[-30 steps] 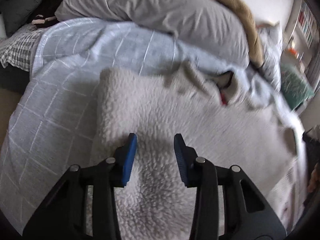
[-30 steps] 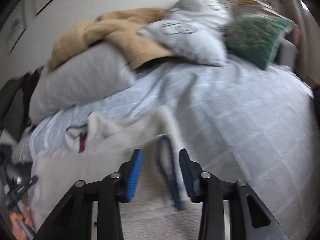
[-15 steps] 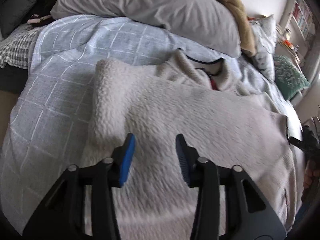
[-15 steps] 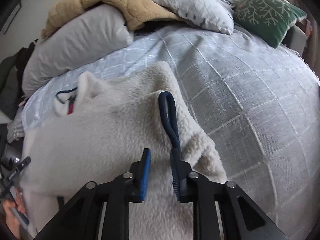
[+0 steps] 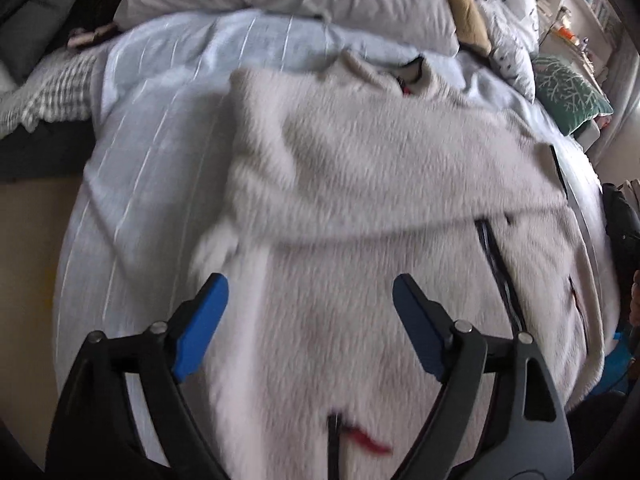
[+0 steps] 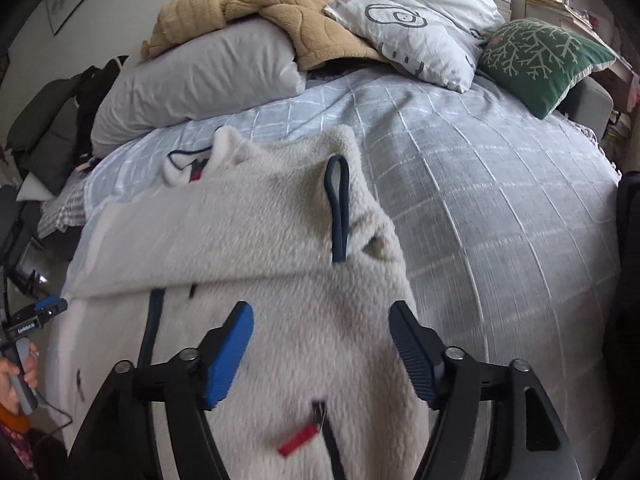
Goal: Fold large clothes
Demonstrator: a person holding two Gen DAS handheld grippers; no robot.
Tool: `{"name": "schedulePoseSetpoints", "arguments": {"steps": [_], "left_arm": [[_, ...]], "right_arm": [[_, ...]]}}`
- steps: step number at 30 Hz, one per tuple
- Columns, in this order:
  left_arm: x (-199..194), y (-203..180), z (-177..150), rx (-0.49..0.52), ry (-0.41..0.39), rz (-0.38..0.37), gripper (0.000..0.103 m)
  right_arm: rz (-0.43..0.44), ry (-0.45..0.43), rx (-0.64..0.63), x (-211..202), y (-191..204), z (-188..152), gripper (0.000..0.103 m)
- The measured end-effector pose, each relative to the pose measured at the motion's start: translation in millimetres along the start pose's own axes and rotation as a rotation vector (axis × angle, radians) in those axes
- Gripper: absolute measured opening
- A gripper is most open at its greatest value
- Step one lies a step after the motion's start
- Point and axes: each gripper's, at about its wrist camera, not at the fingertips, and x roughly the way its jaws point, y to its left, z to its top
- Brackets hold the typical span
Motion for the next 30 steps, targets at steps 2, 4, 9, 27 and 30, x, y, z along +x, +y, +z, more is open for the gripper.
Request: {"name": "schedulePoseSetpoints", "arguments": {"steps": [2, 4, 9, 27, 30], "left_arm": [[-3.0, 4.6, -10.7, -0.023, 0.034, -0.033, 0.085], [-3.1, 9.5, -21.6, -0.051, 0.083, -0.055, 0.085], [-6.6, 18.9, -48.9, -0.097, 0.182, -0.088, 0.085], [-28.2, 55.0, -127.2, -0.166, 0.348, -0.359, 0.085], [-23.3, 58.8, -139.1, -0.174, 0.378, -0.376, 0.085]], "right_arm": [[0.001, 0.016, -0.005, -4.5, -2.9, -7.0, 0.078], [-0.002, 0.038, -0.01, -6.3, -5.9, -13.7, 0.08], [-0.027, 0.178, -0.001, -2.9, -20.4, -37.4, 0.081], [0.225, 0.341, 0.327, -24.1, -107.0, -105.3, 0.081], [0.213, 0.416, 0.321, -10.8, -104.4, -119.9, 0.081]]}}
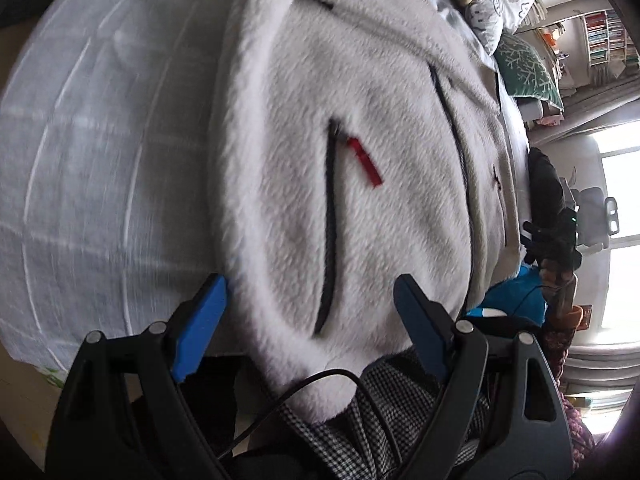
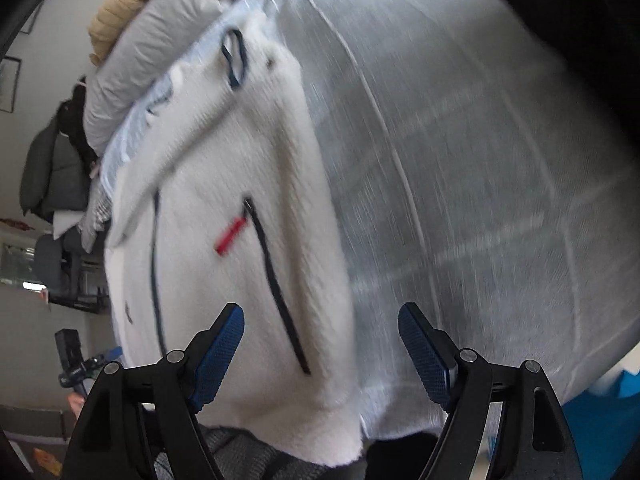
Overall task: Fold large clothes
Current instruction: 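Grasp the hem with both tools and lift it toward the collar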
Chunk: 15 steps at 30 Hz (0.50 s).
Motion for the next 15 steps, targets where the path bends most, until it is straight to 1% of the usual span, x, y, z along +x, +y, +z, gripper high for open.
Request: {"name": "schedulePoseSetpoints", "arguments": {"steps": [2, 4, 6, 8, 9, 10, 11, 13, 14, 15], "left_arm": [[9.0, 3.2, -7.5, -0.008, 0.036, -0.015, 0.085], [19.1, 3.2, -12.7, -0.004, 0.088, -0.023, 0.083], [28.5, -2.1, -19.1, 0.022, 0.135, -0.019, 0.083], [37.3, -10.1, -22.3, 0.054, 0.174, -0.011, 0.078], [42.3, -12.5, -24.3, 0.065, 0.198, -0.004, 0.072], [45.7, -14.2, -26.6, 0.07, 0.211, -0.001, 0.064], [50.0, -14.8, -28.5, 0.072, 0.229, 0.003, 0.06], [56.6, -15.8, -30.5, 0.066, 0.265, -0.004, 0.039], [58.5, -15.7, -30.5, 0.066, 0.274, -0.005, 0.035], [58.3, -16.7, -29.9, 0.071, 0.268, 0.001, 0.027]], "right_arm": [[-0.005, 0.049, -0.008, 13.2, 1.7, -3.8, 0.081], [0.003, 0.076, -0.022, 20.3, 5.8, -6.6, 0.08], [0.003, 0.101, -0.044, 26.5, 13.5, -9.0, 0.079], [-0.006, 0.122, -0.057, 32.1, 17.3, -10.9, 0.078], [-0.013, 0.133, -0.063, 35.8, 19.5, -12.2, 0.076], [-0.018, 0.141, -0.068, 36.5, 21.0, -13.2, 0.073], [-0.027, 0.15, -0.078, 39.2, 23.8, -14.4, 0.071], [-0.03, 0.167, -0.093, 41.3, 28.0, -17.2, 0.061], [-0.038, 0.174, -0.106, 42.0, 29.9, -19.9, 0.059], [-0.04, 0.183, -0.114, 43.2, 31.8, -21.9, 0.051]]}}
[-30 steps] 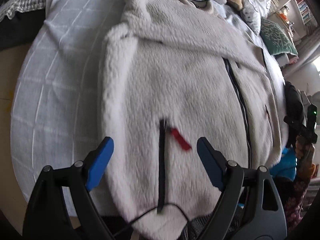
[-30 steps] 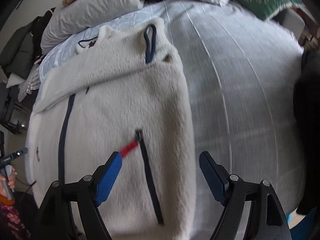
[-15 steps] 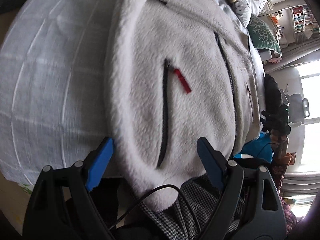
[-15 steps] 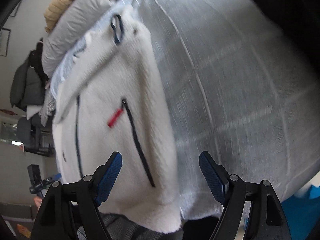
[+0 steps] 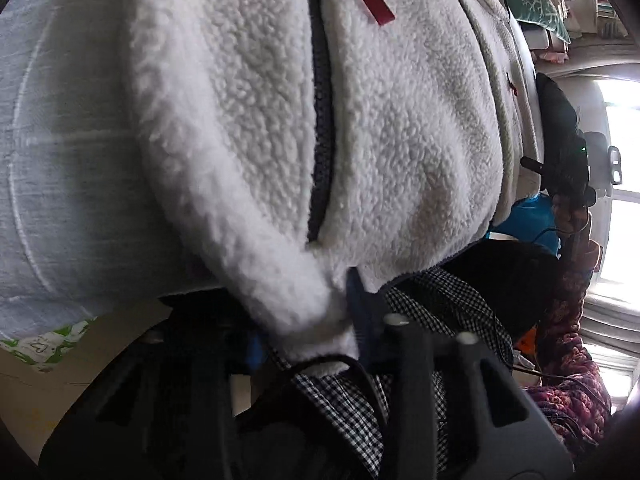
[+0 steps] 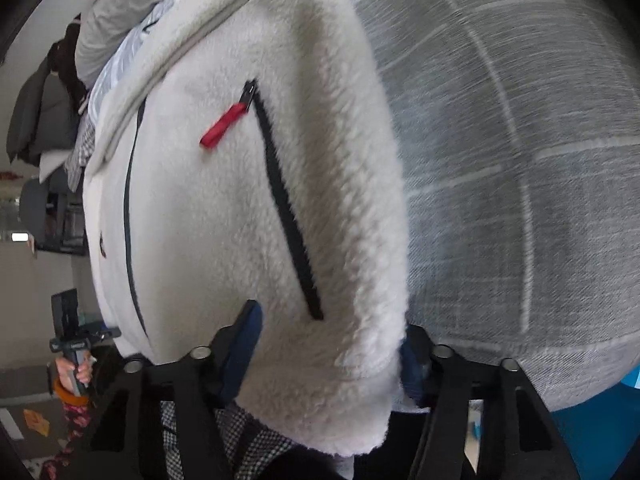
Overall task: Fold large clothes
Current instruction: 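Grasp the hem with both tools and lift it toward the collar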
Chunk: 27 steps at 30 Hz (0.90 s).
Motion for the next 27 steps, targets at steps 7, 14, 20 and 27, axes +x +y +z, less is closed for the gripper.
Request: {"name": "schedulePoseSetpoints", "arguments": {"steps": [7, 14, 20, 27], "left_arm": [[-15.6, -23.0, 0.7, 0.071, -0.114, 0.037, 0.014], [-58.0, -52.5, -12.7, 0.173, -0.285, -0.031, 0.013], [-104.8, -73.0, -11.9, 0.221, -0.443, -0.05, 0.013], [-156.2, -74.5, 14.7, 0.204, -0.629, -0.068, 0.013]], "right_arm": [[-0.015, -0.035, -0.062, -0.5, 17.6, -3.8, 0.019], [0.062, -0.195, -0.122, -34.1, 45.4, -9.1, 0.017], [0.13, -0.357, -0.147, -68.9, 68.1, -6.5, 0.016], [0.183, -0.498, -0.1, -101.7, 81.0, 24.3, 0.016]]}}
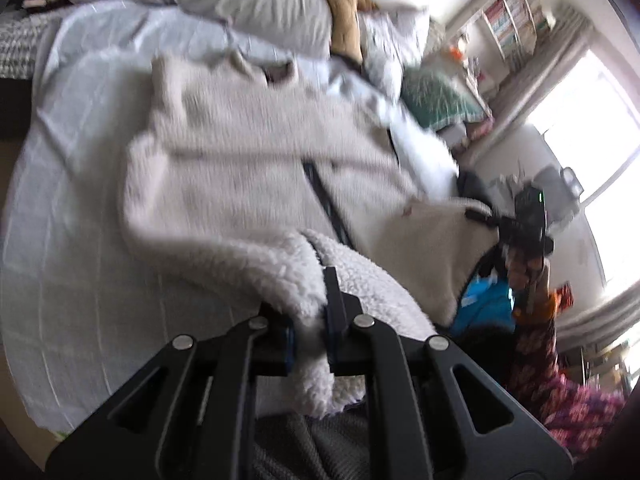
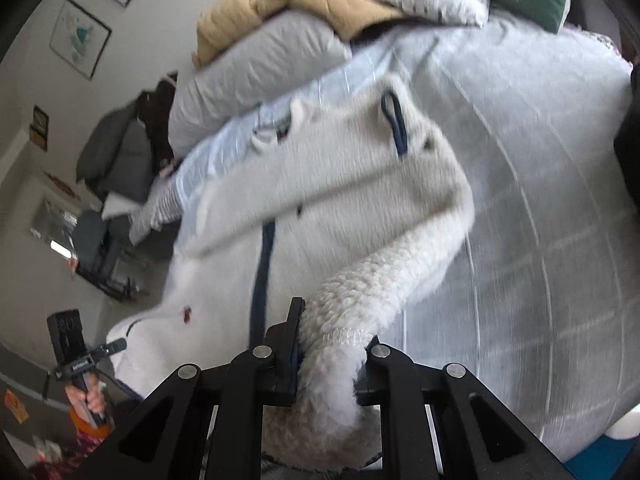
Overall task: Fold large clothes
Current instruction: 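Grasp the hem with both tools and lift it toward the collar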
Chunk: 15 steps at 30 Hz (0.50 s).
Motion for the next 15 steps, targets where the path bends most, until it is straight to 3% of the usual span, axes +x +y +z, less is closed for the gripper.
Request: {"name": "schedulePoseSetpoints", "arguments": {"steps": [12, 15], "left_arm": [[14.6, 46.9, 103.1, -0.175, -0.227, 0.072, 0.013], [36.9, 62.5, 120.5, -0.183, -0.274, 0.138, 0.013]], "right_arm": [[0.05, -0.184, 0.188, 5.7, -20.2, 84.7, 0.016], [0.009, -0.219, 0.206, 25.6, -25.7, 102.5, 0.016]]}}
